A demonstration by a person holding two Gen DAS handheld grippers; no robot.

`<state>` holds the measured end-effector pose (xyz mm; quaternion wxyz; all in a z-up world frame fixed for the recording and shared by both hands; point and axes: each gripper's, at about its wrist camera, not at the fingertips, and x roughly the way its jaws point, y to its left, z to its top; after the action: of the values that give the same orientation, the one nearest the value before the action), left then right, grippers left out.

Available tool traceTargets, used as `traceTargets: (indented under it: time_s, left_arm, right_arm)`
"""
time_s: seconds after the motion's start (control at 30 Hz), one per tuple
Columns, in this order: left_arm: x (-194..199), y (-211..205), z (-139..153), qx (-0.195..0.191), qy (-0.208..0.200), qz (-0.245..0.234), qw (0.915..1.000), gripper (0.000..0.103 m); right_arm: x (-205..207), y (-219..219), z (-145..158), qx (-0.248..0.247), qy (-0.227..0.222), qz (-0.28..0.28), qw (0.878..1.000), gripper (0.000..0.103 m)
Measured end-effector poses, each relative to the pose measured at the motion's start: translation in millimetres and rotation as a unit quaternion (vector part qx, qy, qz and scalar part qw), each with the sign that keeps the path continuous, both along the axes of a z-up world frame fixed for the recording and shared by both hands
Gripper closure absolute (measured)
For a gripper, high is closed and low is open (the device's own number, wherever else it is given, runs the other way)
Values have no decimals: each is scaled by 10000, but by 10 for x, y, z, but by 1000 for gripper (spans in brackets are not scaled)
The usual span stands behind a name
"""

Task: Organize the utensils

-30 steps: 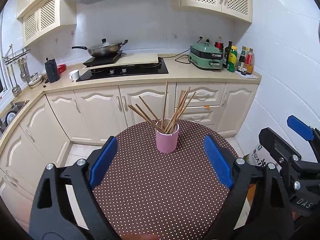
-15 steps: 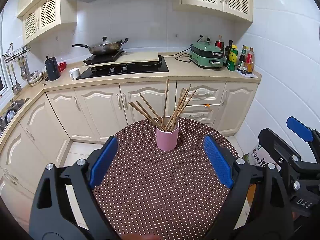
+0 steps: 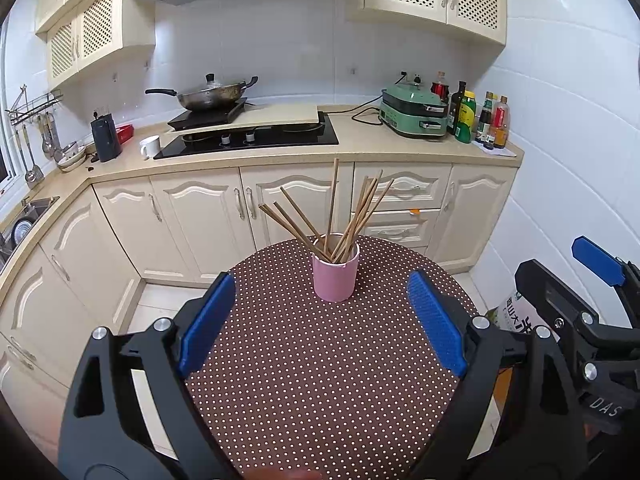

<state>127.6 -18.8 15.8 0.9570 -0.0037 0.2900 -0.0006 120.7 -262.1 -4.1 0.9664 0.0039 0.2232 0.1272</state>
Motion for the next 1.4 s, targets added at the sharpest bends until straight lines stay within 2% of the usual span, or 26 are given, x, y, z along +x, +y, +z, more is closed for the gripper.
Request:
traceTargets:
  time_s: [1.4]
  left_arm:
    - [-16, -17, -39, 40, 13, 100, 9999, 16]
  right_arm:
    - [28, 6, -16, -35, 5, 8, 10000, 9]
